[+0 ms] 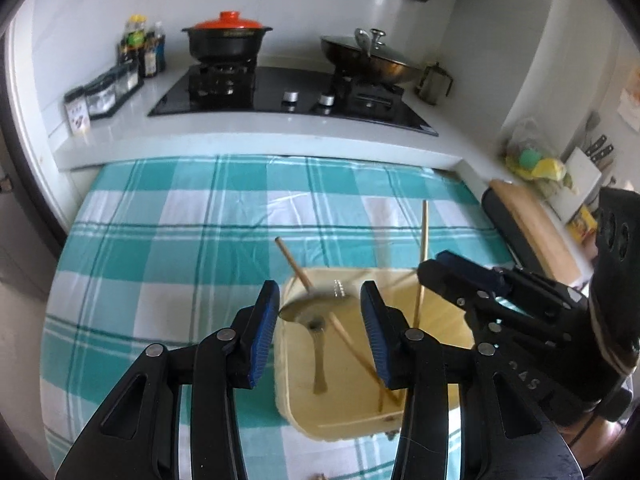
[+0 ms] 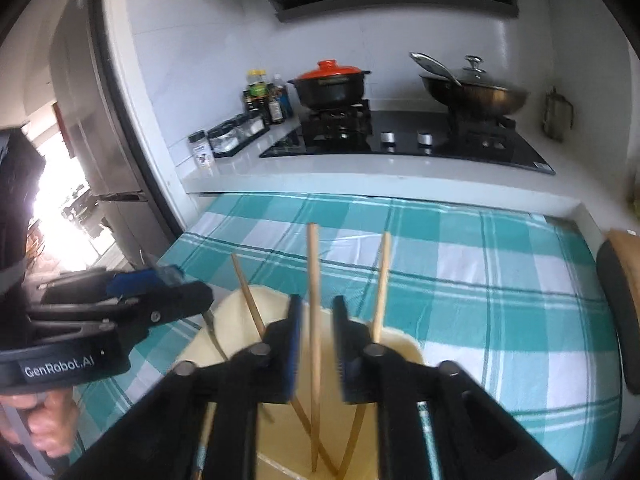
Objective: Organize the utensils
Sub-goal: 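Drop the spoon and chopstick into the holder by opening both grippers, then move both open grippers back toward the remaining chopsticks and spoon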
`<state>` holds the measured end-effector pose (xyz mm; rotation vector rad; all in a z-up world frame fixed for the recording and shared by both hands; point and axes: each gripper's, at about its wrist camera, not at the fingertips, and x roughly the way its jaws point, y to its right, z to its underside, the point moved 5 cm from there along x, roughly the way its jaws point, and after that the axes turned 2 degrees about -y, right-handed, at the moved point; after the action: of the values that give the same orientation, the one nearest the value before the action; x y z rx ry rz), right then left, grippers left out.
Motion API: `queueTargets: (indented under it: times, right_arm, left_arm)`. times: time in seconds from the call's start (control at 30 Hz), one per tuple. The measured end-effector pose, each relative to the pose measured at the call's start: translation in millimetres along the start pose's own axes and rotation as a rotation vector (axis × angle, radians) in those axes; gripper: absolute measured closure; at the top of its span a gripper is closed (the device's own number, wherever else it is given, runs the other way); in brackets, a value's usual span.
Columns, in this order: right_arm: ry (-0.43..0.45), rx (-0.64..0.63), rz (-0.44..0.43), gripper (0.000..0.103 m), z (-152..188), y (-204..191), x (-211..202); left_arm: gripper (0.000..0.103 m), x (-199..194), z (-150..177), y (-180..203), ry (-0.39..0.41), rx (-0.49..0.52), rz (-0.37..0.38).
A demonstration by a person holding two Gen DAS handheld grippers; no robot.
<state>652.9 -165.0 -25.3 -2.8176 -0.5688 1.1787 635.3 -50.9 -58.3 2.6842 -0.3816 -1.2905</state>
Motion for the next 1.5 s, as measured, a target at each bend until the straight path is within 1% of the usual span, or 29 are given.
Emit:
queueTargets:
  times: [0.03, 0.07, 0.1, 0.13, 0.17, 0.2, 0.27, 0.3, 0.33, 0.37, 0.4, 0.47, 0.5, 0.53, 0.57, 0.6, 0.63, 0.7, 0.77, 0.8, 0.83, 0.87, 0.9, 0.93, 0.97, 1.07, 1.2, 1.3, 1.5]
  right_arm:
    - [0.002, 0.005, -0.002, 0.076, -4.5, 0.4, -1.4]
    - [0.006, 0.006, -0.012, 0.076, -3.5, 0.8, -16.9]
    - [0.004, 0.000, -0.015, 0.076, -3.2, 1.0, -29.7]
    - [0.000, -0.007, -0.017, 0.074, -3.1, 1.7, -37.4]
    - [-0.017, -0.023, -0.023, 0.072, 3.6, 2.3, -59.4]
    - [-0.034, -0.037, -0.026, 0.070, 9.3, 3.2, -74.5]
    - [-0.088, -0.089, -0.012, 0.070, 30.9, 6.9, -114.4]
    - [-0.117, -0.118, 0.001, 0.069, 44.2, 9.2, -133.2]
    - [-0.148, -0.143, 0.013, 0.067, 59.6, 13.0, -151.3]
    - [-0.181, -0.167, 0.030, 0.066, 77.0, 16.7, -169.3]
    - [-0.208, -0.189, 0.050, 0.061, 92.0, 20.8, -183.3]
    - [-0.268, -0.249, 0.145, 0.060, 135.5, 32.9, -215.4]
    - [-0.294, -0.268, 0.189, 0.060, 157.5, 38.5, -227.3]
    - [-0.314, -0.273, 0.224, 0.060, 178.9, 43.6, -237.2]
    - [-0.322, -0.271, 0.246, 0.060, 193.4, 47.3, -243.9]
    - [-0.325, -0.259, 0.279, 0.060, 217.8, 51.0, -252.3]
    - [-0.321, -0.243, 0.301, 0.060, 234.4, 52.7, -256.6]
    - [-0.289, -0.168, 0.351, 0.060, 272.1, 55.7, -258.9]
    - [-0.232, -0.061, 0.383, 0.060, 300.7, 52.3, -248.0]
    - [-0.207, -0.022, 0.395, 0.060, 308.5, 50.7, -242.4]
    - [-0.179, 0.028, 0.410, 0.060, 315.7, 48.5, -234.7]
    - [-0.154, 0.078, 0.407, 0.060, 320.8, 44.9, -226.1]
    - [-0.129, 0.122, 0.383, 0.060, 322.8, 39.8, -217.8]
    - [-0.100, 0.158, 0.357, 0.060, 322.2, 32.7, -209.3]
    - [-0.083, 0.165, 0.352, 0.060, 322.5, 27.1, -206.1]
    - [-0.033, 0.130, 0.388, 0.060, 313.7, 8.9, -191.7]
    - [-0.014, 0.083, 0.397, 0.060, 306.8, -6.0, -186.2]
    - [-0.003, 0.054, 0.423, 0.060, 303.0, -10.0, -186.7]
    - [0.003, 0.056, 0.448, 0.060, 300.1, -8.1, -186.4]
  left_arm:
    - [0.052, -7.2, 1.6, -1.2, 0.000, -0.007, 0.018]
    - [0.050, -15.4, 3.0, -2.2, 0.000, -0.006, 0.029]
    - [0.045, -28.9, 8.4, -3.4, -0.003, 0.009, 0.032]
    - [0.041, -37.3, 12.6, -4.4, -0.009, 0.026, 0.026]
    - [0.039, -46.7, 18.8, -4.9, -0.022, 0.052, 0.015]
    - [0.037, -61.9, 32.6, -5.9, -0.048, 0.102, -0.003]
    - [0.035, -83.3, 55.5, -8.8, -0.087, 0.170, -0.021]
    - [0.031, -95.8, 71.3, -11.2, -0.109, 0.209, -0.030]
    - [0.028, -113.0, 96.1, -15.5, -0.137, 0.257, -0.050]
    - [0.026, -121.1, 108.2, -18.9, -0.151, 0.279, -0.062]
    - [0.024, -133.5, 130.5, -23.1, -0.172, 0.311, -0.084]
    - [0.023, -152.3, 170.1, -31.2, -0.200, 0.337, -0.115]
    - [0.020, -161.8, 196.6, -34.5, -0.215, 0.323, -0.113]
    - [0.020, -166.3, 209.3, -35.8, -0.223, 0.305, -0.104]
    - [0.020, -170.5, 226.7, -37.3, -0.229, 0.272, -0.083]
    - [0.019, -173.8, 244.5, -38.0, -0.226, 0.227, -0.057]
    - [0.019, -174.6, 258.3, -37.5, -0.217, 0.189, -0.042]
    - [0.019, -170.7, 281.0, -34.2, -0.171, 0.113, -0.044]
    - [0.018, -163.1, 290.7, -30.1, -0.130, 0.049, -0.026]
    - [0.018, -156.5, 293.4, -26.4, -0.110, 0.014, -0.014]
    - [0.018, -149.6, 295.0, -22.3, -0.088, -0.010, -0.022]
    - [0.018, -143.4, 295.4, -16.2, -0.059, -0.010, -0.042]
    - [0.018, -140.0, 293.1, -13.2, -0.044, -0.002, -0.056]
    - [0.018, -133.7, 291.4, -7.2, -0.024, 0.016, -0.089]
    - [0.018, -130.0, 291.5, -4.8, -0.015, 0.026, -0.106]
    - [0.018, -122.5, 295.5, -5.1, -0.013, 0.022, -0.125]
    - [0.018, -117.2, 302.2, -8.8, -0.019, -0.023, -0.129]
    - [0.018, -114.9, 306.7, -10.3, -0.027, -0.044, -0.132]
    - [0.017, -110.2, 308.5, -7.2, -0.032, -0.039, -0.135]
